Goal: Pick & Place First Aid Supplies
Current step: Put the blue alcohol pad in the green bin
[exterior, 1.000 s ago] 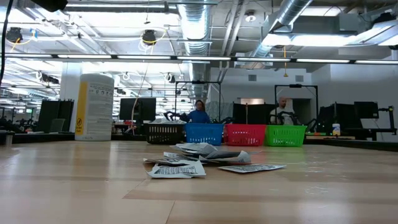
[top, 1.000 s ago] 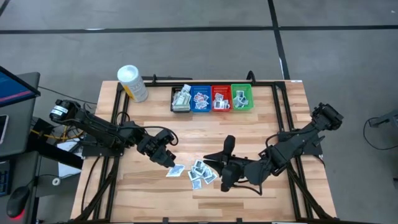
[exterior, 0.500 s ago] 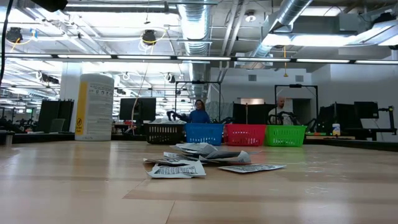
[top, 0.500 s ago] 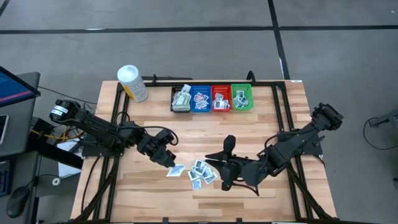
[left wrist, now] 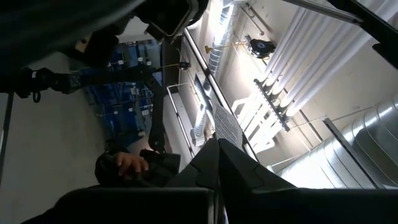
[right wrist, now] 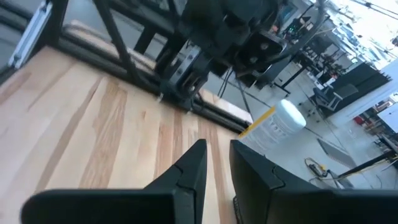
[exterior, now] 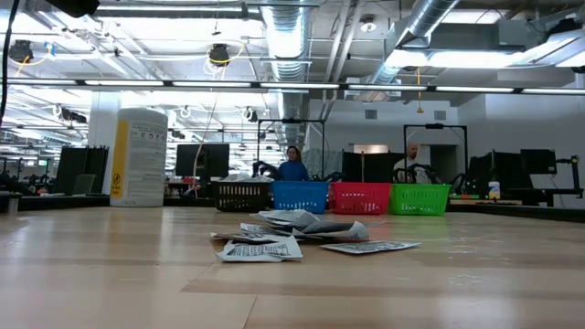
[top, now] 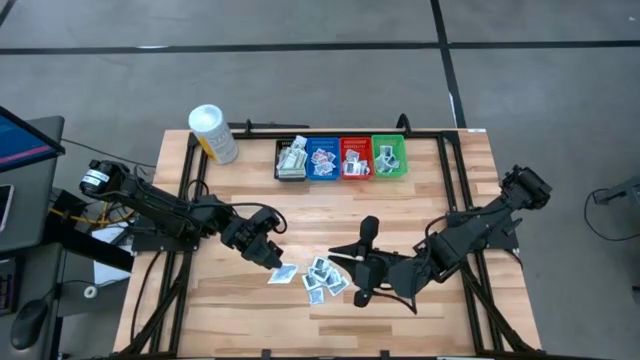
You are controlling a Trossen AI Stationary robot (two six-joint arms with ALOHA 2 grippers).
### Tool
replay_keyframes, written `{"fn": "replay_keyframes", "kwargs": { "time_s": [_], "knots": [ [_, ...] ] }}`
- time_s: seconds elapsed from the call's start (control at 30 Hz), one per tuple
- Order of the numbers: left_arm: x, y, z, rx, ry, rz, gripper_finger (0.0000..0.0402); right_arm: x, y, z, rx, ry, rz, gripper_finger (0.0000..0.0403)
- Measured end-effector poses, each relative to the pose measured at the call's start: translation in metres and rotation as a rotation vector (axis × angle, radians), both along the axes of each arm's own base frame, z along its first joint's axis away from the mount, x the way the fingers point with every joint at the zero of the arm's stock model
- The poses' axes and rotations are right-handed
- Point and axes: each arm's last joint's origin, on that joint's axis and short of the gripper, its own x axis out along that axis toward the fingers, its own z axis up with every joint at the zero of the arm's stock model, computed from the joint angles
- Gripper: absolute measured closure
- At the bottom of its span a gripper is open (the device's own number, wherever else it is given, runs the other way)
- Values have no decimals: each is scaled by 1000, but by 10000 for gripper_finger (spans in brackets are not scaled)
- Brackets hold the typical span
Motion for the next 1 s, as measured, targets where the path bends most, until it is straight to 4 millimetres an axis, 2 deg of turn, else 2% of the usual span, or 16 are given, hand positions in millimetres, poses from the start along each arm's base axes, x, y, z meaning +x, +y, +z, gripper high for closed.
{"fn": "replay_keyframes", "kwargs": {
  "time_s": [0.8, 1.0],
  "knots": [
    [0, 0, -1, 4, 11, 0, 395, 2, 2, 6, 19, -45, 33, 338],
    [1, 0, -3, 5, 30, 11, 393, 5, 2, 14, -4, -102, 74, 307]
  ]
}}
